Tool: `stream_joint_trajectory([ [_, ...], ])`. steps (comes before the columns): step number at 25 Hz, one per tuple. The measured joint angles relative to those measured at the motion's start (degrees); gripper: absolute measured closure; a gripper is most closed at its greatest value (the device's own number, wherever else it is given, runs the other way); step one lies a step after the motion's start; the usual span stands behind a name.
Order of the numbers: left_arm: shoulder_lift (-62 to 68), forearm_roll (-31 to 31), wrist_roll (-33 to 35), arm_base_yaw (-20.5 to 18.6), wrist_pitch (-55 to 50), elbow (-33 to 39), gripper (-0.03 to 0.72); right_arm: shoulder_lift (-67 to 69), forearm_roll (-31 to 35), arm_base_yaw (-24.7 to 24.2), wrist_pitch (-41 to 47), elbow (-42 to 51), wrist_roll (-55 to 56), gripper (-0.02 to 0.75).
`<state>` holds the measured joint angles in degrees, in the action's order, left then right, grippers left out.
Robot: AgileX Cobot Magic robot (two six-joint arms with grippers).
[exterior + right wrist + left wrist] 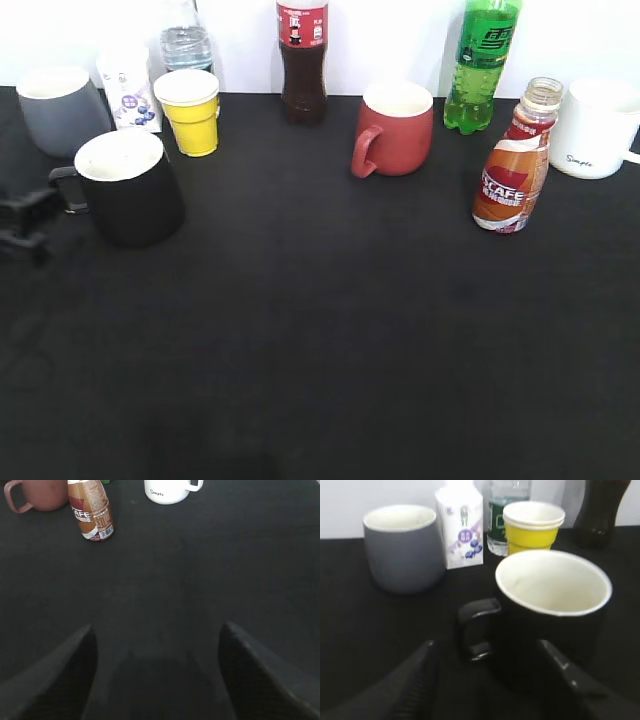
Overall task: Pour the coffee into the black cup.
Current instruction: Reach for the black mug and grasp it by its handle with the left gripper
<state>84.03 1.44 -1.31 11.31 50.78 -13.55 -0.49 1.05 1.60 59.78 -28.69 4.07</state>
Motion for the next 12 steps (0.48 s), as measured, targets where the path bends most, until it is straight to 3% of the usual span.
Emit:
stream_joint_trajectory([
  [3,7.82,-0.27,-0.33,0.0,7.79,0.0,0.235,0.0,0.0,0.0,0.0,0.0,0.0,0.15],
  [5,10.71,-3.84,-1.73,0.0,13.92,0.0,0.235,0.0,0.0,0.0,0.0,0.0,0.0,0.15],
  [12,16.38,-3.53,-2.14,0.0,16.06,-5.23,0.235,0.0,0.0,0.0,0.0,0.0,0.0,0.15],
])
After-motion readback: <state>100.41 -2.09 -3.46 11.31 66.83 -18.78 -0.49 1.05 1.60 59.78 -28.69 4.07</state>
